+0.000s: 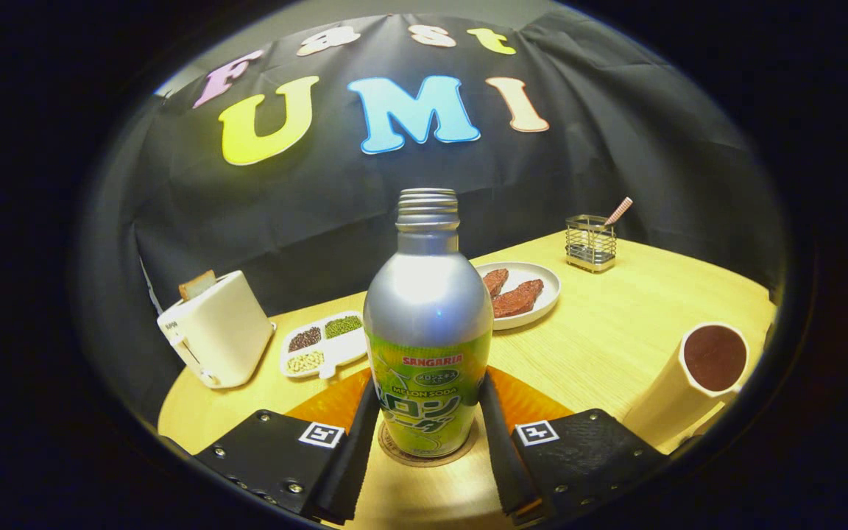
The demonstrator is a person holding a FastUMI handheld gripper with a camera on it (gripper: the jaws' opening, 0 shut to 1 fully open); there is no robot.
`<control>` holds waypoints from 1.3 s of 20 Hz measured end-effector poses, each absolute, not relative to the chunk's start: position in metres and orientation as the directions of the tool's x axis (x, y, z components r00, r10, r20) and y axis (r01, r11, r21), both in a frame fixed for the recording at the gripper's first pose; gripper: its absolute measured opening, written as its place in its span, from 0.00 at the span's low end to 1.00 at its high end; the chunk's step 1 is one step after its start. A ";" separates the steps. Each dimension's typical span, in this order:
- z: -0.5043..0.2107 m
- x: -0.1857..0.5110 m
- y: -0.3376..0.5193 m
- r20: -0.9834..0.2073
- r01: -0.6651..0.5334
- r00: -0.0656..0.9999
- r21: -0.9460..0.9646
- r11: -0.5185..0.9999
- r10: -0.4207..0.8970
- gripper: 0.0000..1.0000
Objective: Take the bottle from table, then pour the juice into the cup, finally place the bottle on the coaster
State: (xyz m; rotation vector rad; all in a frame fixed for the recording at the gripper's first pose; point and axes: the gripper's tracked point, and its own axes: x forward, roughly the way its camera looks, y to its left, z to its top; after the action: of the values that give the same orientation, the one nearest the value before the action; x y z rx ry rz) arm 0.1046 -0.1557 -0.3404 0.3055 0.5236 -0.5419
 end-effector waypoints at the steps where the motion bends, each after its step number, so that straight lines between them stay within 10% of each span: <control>1: -0.344 0.103 -0.155 -0.554 0.557 0.728 0.132 0.820 -0.405 0.70; 11: -0.358 0.101 -0.146 -0.548 0.510 0.735 0.060 0.858 -0.399 0.79; 14: -0.363 0.101 -0.139 -0.559 0.504 0.734 0.065 0.861 -0.387 1.00; 26: -0.292 0.074 -0.124 -0.507 0.458 0.789 0.107 0.883 -0.347 1.00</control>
State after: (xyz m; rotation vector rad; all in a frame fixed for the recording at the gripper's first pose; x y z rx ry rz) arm 0.0744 -0.1240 -0.2923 0.2301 0.4990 -0.4377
